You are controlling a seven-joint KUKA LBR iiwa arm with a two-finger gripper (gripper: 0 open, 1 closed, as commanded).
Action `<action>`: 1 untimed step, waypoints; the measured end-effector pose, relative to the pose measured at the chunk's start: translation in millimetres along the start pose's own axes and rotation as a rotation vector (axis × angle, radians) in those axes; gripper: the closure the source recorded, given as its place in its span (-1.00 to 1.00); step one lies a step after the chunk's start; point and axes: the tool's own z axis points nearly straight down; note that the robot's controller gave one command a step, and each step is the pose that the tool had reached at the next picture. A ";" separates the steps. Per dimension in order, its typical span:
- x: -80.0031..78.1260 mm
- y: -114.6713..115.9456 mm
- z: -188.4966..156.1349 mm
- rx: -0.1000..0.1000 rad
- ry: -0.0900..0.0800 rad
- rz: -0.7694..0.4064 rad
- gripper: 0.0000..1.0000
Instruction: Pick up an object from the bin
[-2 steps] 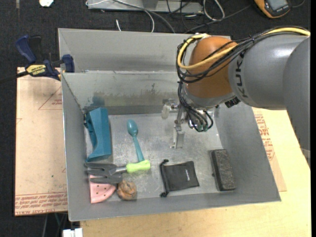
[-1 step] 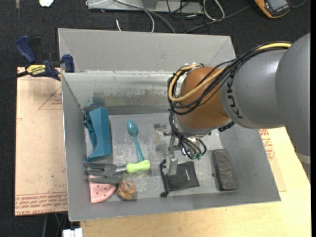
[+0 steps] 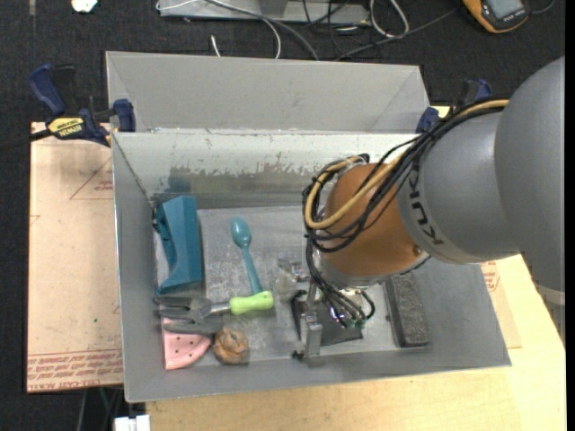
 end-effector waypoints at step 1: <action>22.2 -57.1 12.3 0.000 -0.002 -0.031 1.00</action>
Offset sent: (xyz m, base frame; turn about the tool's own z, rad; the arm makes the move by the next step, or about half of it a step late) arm 0.0000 0.0000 0.0000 0.0000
